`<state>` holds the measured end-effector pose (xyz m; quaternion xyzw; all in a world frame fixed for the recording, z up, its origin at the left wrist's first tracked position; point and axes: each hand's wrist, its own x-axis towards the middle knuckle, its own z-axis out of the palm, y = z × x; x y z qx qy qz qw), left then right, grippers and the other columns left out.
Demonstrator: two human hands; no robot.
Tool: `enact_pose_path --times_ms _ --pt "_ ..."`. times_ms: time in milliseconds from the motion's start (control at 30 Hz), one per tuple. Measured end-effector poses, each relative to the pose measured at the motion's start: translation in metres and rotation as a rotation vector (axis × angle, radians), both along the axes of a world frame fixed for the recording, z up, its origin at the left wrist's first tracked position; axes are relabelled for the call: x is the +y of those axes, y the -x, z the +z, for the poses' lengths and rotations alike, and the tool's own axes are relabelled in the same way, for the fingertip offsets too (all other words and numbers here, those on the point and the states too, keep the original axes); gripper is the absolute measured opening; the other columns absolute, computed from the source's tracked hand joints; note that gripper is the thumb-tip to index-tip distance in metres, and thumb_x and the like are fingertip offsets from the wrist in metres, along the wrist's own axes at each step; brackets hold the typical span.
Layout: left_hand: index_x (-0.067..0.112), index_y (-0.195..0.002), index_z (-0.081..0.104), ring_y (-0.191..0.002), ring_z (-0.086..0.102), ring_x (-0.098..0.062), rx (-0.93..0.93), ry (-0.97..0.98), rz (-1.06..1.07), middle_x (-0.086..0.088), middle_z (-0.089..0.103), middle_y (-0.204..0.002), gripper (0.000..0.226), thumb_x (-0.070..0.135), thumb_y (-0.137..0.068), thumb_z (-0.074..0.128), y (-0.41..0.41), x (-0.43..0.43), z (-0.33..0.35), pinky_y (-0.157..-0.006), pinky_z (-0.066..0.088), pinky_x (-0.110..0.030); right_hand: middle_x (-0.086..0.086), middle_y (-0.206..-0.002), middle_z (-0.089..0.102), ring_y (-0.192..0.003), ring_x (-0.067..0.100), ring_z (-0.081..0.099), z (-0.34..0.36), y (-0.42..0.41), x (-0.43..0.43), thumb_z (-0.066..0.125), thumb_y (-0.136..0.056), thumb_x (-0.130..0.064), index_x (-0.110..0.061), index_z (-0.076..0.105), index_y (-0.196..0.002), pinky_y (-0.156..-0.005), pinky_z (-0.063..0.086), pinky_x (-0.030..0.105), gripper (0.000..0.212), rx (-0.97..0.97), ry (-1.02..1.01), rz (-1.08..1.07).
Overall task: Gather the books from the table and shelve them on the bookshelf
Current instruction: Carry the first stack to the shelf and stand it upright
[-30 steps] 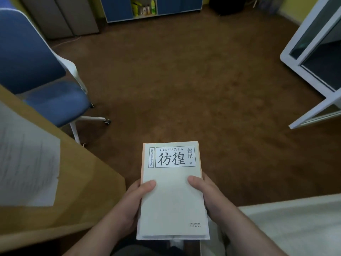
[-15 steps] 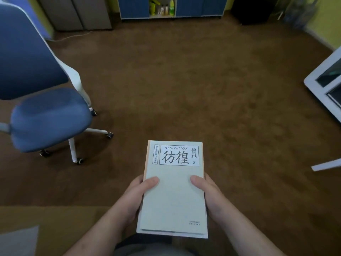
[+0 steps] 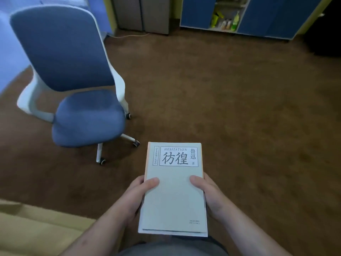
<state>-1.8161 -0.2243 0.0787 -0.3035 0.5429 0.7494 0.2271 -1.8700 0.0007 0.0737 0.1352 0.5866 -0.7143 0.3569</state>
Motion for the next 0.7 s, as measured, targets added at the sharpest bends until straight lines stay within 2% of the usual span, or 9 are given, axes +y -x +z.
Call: enact_pose_path --times_ms 67,133,200,267,333,400,533,633,700 --pt "0.008 -0.124 0.054 -0.102 0.072 -0.035 -0.005 0.006 0.081 -0.014 0.076 -0.109 0.065 0.031 -0.069 0.08 0.022 -0.006 -0.003 -0.095 0.054 -0.053 0.013 -0.118 0.077 -0.1 0.032 0.076 -0.003 0.04 -0.008 0.067 -0.074 -0.023 -0.011 0.055 -0.136 -0.078 0.061 0.041 0.065 0.016 0.02 0.085" --pt "0.005 -0.126 0.054 -0.107 0.07 -0.038 -0.014 0.022 0.153 -0.017 0.074 -0.113 0.066 0.032 -0.069 0.075 0.045 -0.013 -0.007 -0.1 0.05 -0.057 0.009 -0.111 0.079 -0.089 0.025 0.078 -0.003 0.079 -0.02 0.067 -0.073 -0.021 -0.012 0.056 -0.134 -0.068 0.062 0.032 0.063 0.023 0.037 0.183" --pt "0.003 -0.128 0.054 -0.109 0.068 -0.039 -0.016 0.024 0.215 -0.018 0.073 -0.116 0.068 0.031 -0.069 0.073 0.065 -0.021 -0.011 -0.101 0.049 -0.057 0.007 -0.108 0.08 -0.086 0.023 0.079 -0.002 0.114 -0.034 0.066 -0.073 -0.02 -0.014 0.057 -0.133 -0.064 0.061 0.03 0.061 0.012 0.064 0.259" --pt "0.005 -0.126 0.055 -0.105 0.071 -0.036 -0.028 0.022 0.282 -0.016 0.075 -0.113 0.067 0.033 -0.069 0.074 0.084 -0.031 -0.014 -0.093 0.055 -0.052 0.006 -0.109 0.08 -0.086 0.021 0.079 -0.001 0.146 -0.051 0.067 -0.073 -0.02 -0.014 0.057 -0.133 -0.064 0.061 0.028 0.061 0.005 0.072 0.34" --pt "0.006 -0.126 0.056 -0.104 0.072 -0.034 -0.033 0.008 0.342 -0.014 0.075 -0.112 0.065 0.034 -0.07 0.074 0.098 -0.042 -0.015 -0.09 0.057 -0.049 0.007 -0.114 0.078 -0.087 0.019 0.078 -0.002 0.173 -0.069 0.066 -0.073 -0.023 -0.014 0.057 -0.133 -0.066 0.061 0.026 0.062 0.006 0.058 0.416" --pt "0.005 -0.128 0.056 -0.107 0.07 -0.036 -0.033 0.004 0.393 -0.015 0.074 -0.115 0.066 0.035 -0.071 0.073 0.106 -0.055 -0.017 -0.098 0.052 -0.054 0.006 -0.116 0.078 -0.091 0.019 0.078 -0.003 0.195 -0.09 0.066 -0.075 -0.025 -0.016 0.057 -0.132 -0.07 0.062 0.027 0.058 0.001 0.043 0.489" --pt "0.006 -0.127 0.055 -0.105 0.071 -0.036 -0.046 0.008 0.543 -0.014 0.075 -0.114 0.079 0.042 -0.061 0.081 0.107 -0.083 -0.018 -0.098 0.052 -0.056 0.004 -0.126 0.075 -0.112 0.027 0.073 -0.004 0.225 -0.142 0.066 -0.079 -0.03 -0.021 0.056 -0.137 -0.096 0.058 0.044 0.06 -0.007 -0.01 0.662" --pt "0.005 -0.128 0.054 -0.109 0.069 -0.038 -0.04 -0.011 0.673 -0.016 0.073 -0.117 0.087 0.044 -0.056 0.082 0.099 -0.111 -0.022 -0.101 0.049 -0.059 0.001 -0.124 0.076 -0.111 0.025 0.073 -0.011 0.238 -0.194 0.068 -0.077 -0.032 -0.022 0.057 -0.134 -0.095 0.059 0.041 0.059 -0.002 -0.05 0.797" --pt "0.005 -0.129 0.054 -0.11 0.068 -0.039 -0.043 -0.035 0.753 -0.016 0.073 -0.118 0.079 0.04 -0.063 0.082 0.092 -0.135 -0.027 -0.102 0.048 -0.059 0.006 -0.128 0.073 -0.116 0.029 0.071 -0.016 0.242 -0.234 0.068 -0.078 -0.03 -0.018 0.055 -0.138 -0.1 0.056 0.046 0.063 -0.011 -0.062 0.88"
